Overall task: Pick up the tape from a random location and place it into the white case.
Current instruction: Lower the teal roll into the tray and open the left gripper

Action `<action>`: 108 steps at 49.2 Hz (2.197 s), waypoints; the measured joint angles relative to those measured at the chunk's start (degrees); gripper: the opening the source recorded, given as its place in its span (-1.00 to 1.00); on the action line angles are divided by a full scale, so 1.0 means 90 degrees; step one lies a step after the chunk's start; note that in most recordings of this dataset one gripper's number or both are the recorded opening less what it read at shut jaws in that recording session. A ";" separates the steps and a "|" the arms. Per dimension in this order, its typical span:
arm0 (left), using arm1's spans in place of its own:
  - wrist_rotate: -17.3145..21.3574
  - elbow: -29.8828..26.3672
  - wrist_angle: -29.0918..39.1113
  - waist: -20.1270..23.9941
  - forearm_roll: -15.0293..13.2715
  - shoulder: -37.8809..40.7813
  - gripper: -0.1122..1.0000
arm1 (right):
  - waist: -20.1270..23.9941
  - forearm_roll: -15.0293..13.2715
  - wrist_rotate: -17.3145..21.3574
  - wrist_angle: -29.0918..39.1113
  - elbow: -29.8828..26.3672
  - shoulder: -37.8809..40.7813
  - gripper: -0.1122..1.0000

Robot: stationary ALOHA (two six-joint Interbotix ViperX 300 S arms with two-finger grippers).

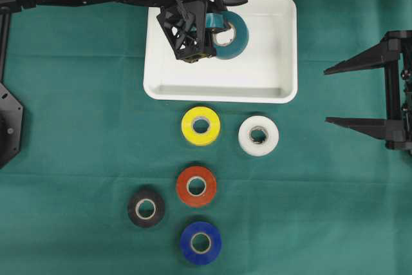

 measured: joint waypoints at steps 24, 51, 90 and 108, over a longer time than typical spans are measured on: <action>0.0000 0.0020 0.0010 0.0000 0.0000 0.0000 -0.40 | 0.0000 0.0000 -0.0010 0.0000 0.0000 0.0000 0.83; 0.0000 0.0723 -0.0654 0.0156 0.0000 0.0166 -0.40 | 0.0000 0.0000 -0.0020 0.0000 0.0000 0.0000 0.83; -0.0010 0.1260 -0.1865 0.0654 -0.0010 0.1650 -0.40 | 0.0000 0.0000 -0.0020 0.0000 0.0000 0.0117 0.83; -0.0010 0.1260 -0.1963 0.0723 -0.0010 0.1729 -0.40 | 0.0000 0.0000 -0.0020 0.0000 0.0000 0.0127 0.83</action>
